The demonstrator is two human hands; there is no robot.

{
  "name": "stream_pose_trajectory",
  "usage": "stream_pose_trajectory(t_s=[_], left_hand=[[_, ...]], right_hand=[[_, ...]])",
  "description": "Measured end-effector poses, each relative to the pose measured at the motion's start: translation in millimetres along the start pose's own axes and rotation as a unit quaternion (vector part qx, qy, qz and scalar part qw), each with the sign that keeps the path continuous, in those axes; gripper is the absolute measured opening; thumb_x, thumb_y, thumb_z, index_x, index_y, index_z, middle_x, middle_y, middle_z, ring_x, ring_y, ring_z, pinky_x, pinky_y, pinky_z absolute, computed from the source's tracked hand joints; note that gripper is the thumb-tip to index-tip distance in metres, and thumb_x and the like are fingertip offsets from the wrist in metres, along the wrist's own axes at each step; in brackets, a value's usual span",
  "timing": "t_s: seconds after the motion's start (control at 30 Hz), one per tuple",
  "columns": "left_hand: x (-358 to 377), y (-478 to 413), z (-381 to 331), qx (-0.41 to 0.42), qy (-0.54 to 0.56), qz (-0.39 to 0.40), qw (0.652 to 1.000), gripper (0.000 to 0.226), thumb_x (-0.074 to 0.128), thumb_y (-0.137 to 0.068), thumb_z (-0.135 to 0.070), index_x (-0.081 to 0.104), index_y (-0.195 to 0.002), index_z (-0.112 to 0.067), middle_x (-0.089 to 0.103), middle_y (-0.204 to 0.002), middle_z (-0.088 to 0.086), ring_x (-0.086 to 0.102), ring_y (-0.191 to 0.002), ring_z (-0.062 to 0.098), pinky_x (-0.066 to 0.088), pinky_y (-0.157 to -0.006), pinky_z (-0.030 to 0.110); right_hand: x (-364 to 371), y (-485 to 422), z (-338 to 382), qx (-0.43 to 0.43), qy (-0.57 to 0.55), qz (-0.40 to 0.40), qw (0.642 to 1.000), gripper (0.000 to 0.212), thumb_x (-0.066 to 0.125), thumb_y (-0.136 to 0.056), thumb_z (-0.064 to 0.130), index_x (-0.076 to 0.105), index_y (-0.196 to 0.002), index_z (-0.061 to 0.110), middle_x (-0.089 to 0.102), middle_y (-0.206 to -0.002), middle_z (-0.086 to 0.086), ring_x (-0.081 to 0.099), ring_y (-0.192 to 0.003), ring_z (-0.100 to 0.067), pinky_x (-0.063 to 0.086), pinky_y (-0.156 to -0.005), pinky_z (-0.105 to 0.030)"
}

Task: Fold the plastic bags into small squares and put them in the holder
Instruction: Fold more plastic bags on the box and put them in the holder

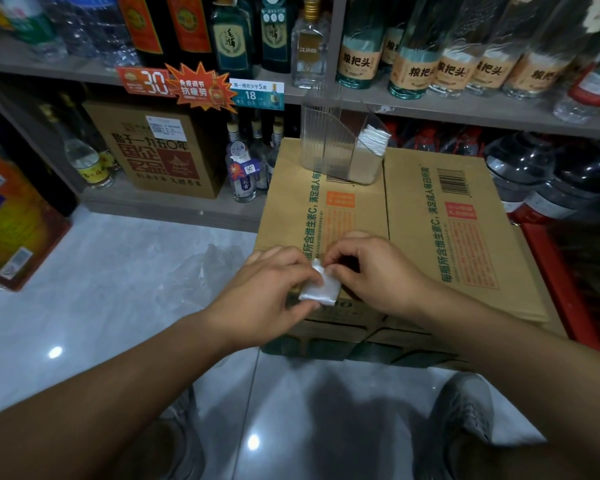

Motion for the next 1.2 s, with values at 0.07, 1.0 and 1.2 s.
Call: stream_pose_trajectory(t_s=[0.07,1.0,1.2], left_hand=[[-0.6,-0.9,-0.2,0.001,-0.004,-0.002,1.0,0.037,0.058,-0.084,-0.053,0.071,-0.108,-0.028,0.061,-0.104,-0.011,0.058,-0.104,0.014,0.043,-0.091,0.034],[-1.0,-42.9,-7.3,-0.121,0.179,-0.025,0.976,0.019,0.071,-0.093,-0.022,0.059,-0.078,-0.024,0.055,-0.067,-0.009,0.051,-0.061,0.004,0.042,-0.058,0.019],[-9.4,-64.8,-10.7,-0.169,0.174,-0.041,0.969,0.019,0.071,-0.092,-0.024,0.062,-0.109,-0.025,0.064,-0.079,-0.005,0.06,-0.071,0.008,0.052,-0.071,0.031]], right_hand=[[-1.7,4.3,0.8,-0.003,-0.005,-0.035,0.999,0.01,0.069,-0.093,0.02,0.074,-0.101,0.021,0.06,-0.107,0.008,0.057,-0.106,-0.01,0.05,-0.098,-0.037],[-39.1,15.7,10.2,0.054,-0.082,-0.092,0.991,0.008,0.071,-0.092,0.022,0.067,-0.092,0.029,0.067,-0.085,0.013,0.062,-0.079,-0.002,0.054,-0.069,-0.027],[-106.1,-8.4,-12.9,0.102,-0.079,-0.25,0.96,0.006,0.064,-0.098,0.029,0.064,-0.092,0.031,0.064,-0.083,0.009,0.06,-0.076,-0.009,0.049,-0.063,-0.029]])
Point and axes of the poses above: each hand's wrist, its own y-axis away from the middle knuckle, its own x-axis out of the palm, z = x × y, the point moved 3 cm from there along -y, towards the middle knuckle
